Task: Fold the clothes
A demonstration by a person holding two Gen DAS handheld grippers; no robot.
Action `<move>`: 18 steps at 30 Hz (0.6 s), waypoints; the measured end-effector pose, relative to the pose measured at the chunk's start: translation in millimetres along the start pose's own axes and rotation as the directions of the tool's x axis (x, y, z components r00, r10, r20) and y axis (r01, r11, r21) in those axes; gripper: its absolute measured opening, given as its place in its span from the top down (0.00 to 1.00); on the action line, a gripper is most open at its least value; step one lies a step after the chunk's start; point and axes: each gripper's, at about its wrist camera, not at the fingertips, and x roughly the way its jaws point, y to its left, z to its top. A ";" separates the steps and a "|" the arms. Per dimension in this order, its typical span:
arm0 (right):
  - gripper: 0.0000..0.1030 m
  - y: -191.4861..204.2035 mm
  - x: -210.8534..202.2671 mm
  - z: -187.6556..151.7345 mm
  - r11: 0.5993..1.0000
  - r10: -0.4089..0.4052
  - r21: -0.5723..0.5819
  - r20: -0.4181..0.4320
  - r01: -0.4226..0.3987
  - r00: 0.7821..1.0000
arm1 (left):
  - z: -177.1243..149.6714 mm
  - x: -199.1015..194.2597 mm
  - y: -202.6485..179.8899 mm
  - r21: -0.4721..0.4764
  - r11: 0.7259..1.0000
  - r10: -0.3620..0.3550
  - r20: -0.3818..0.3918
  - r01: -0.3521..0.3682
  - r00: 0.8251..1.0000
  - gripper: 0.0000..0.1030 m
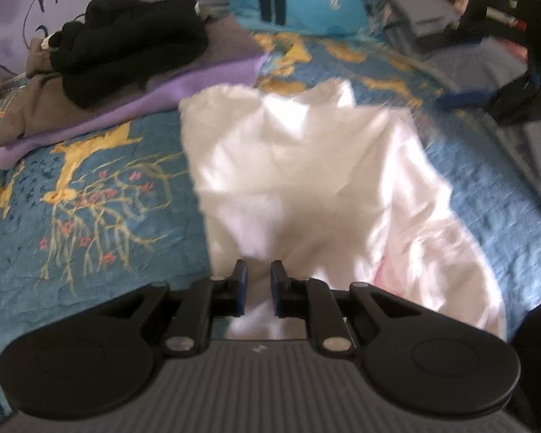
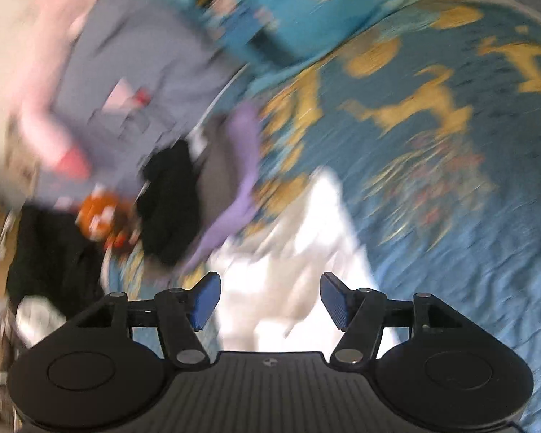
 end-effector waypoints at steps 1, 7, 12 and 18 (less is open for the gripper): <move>0.41 1.7 3.9 -6.6 1.000 0.011 -0.014 -0.018 -0.012 1.000 | 1.9 -4.4 -0.8 -0.003 1.000 -0.017 0.014 0.017 1.000 0.81; 0.41 -1.4 26.4 -30.1 0.990 0.132 -0.045 -0.093 -0.136 0.987 | 16.1 -13.6 -2.5 0.040 0.999 -0.014 0.036 0.012 0.999 0.78; 0.39 9.0 55.1 -9.4 0.969 0.105 -0.206 -0.152 -0.135 0.983 | 23.1 -11.9 2.9 0.046 0.999 0.008 0.035 -0.010 0.999 0.78; 0.38 20.2 87.5 -4.0 0.949 0.092 -0.248 -0.379 -0.197 0.921 | 15.5 -12.7 8.4 0.032 0.999 0.029 0.031 -0.030 0.999 0.63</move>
